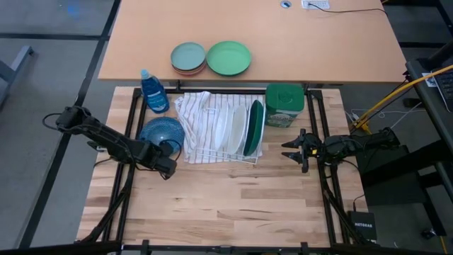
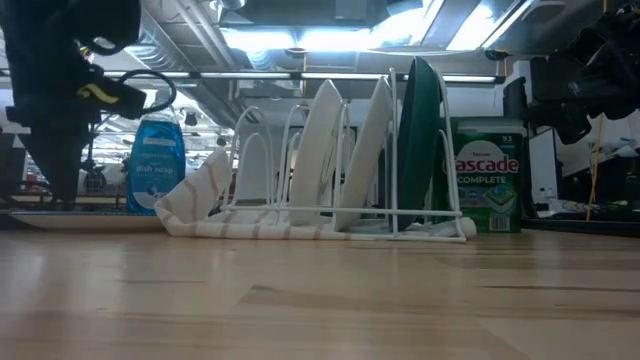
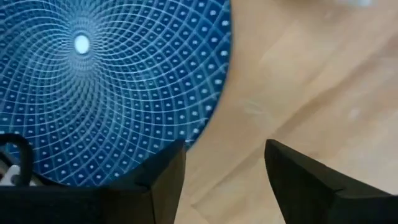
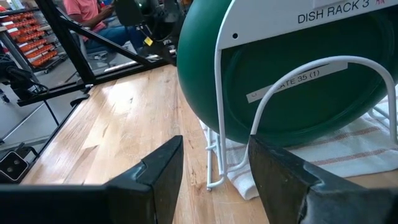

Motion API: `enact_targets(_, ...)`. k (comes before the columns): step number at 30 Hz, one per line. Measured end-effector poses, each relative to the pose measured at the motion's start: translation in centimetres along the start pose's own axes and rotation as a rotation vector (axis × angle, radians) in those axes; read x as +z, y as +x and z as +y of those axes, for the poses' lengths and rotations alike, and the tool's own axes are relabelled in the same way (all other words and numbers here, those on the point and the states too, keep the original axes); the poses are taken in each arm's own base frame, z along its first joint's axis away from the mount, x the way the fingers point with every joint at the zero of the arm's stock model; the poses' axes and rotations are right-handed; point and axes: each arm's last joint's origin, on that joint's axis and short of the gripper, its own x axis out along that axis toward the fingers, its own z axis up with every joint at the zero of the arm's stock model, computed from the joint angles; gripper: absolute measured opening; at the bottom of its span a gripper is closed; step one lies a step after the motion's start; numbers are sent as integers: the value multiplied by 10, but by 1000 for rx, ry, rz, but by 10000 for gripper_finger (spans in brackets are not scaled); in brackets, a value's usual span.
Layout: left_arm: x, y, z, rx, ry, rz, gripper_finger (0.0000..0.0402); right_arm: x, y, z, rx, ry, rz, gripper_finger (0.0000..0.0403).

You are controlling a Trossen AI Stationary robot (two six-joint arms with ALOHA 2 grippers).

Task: Sort dishes
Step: Put the blue patterned plate into the dish rack

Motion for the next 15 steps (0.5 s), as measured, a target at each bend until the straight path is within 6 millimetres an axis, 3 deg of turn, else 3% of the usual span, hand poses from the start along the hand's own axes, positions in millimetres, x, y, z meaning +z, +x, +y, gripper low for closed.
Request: enact_targets(15, -4, 12, 7, 87, 10, -87, 203, 0, 0, 0, 0, 0, 0, 186)
